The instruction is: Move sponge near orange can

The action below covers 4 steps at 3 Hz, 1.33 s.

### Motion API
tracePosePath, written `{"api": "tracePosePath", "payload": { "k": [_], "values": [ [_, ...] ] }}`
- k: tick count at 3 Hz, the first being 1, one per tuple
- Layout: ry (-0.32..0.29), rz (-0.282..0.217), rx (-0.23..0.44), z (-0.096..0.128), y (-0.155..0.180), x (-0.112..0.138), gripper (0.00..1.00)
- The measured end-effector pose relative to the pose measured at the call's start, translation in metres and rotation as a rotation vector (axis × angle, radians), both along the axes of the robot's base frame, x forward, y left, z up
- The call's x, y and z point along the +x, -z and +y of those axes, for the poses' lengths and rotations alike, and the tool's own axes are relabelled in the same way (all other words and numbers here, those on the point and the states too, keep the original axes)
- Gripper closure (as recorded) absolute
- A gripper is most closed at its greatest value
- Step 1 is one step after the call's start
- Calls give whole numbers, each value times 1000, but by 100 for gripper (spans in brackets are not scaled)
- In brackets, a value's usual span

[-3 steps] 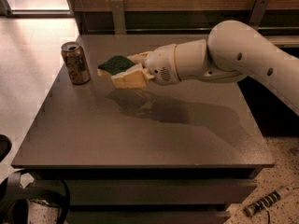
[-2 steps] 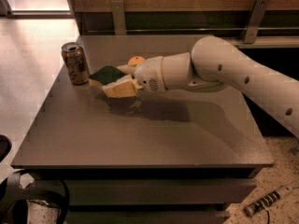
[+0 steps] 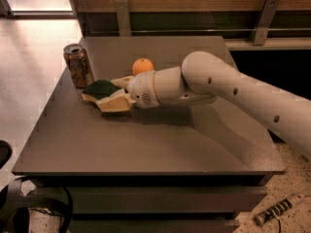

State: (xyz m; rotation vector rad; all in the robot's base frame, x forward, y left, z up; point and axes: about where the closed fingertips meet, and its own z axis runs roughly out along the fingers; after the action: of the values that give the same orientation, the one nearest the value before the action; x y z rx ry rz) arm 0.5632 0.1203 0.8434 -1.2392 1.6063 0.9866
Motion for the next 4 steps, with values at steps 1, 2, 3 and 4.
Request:
{"api": "tracePosePath", "payload": {
  "k": [1,2,3,4],
  "values": [
    [-24,8,-35,16,18,-2,100],
    [-30,8,-36,19,18,-4,86],
    [-34,8,-36,21,18,-5,62],
    [-38,8,-36,23,18,-6,39]
  ]
}}
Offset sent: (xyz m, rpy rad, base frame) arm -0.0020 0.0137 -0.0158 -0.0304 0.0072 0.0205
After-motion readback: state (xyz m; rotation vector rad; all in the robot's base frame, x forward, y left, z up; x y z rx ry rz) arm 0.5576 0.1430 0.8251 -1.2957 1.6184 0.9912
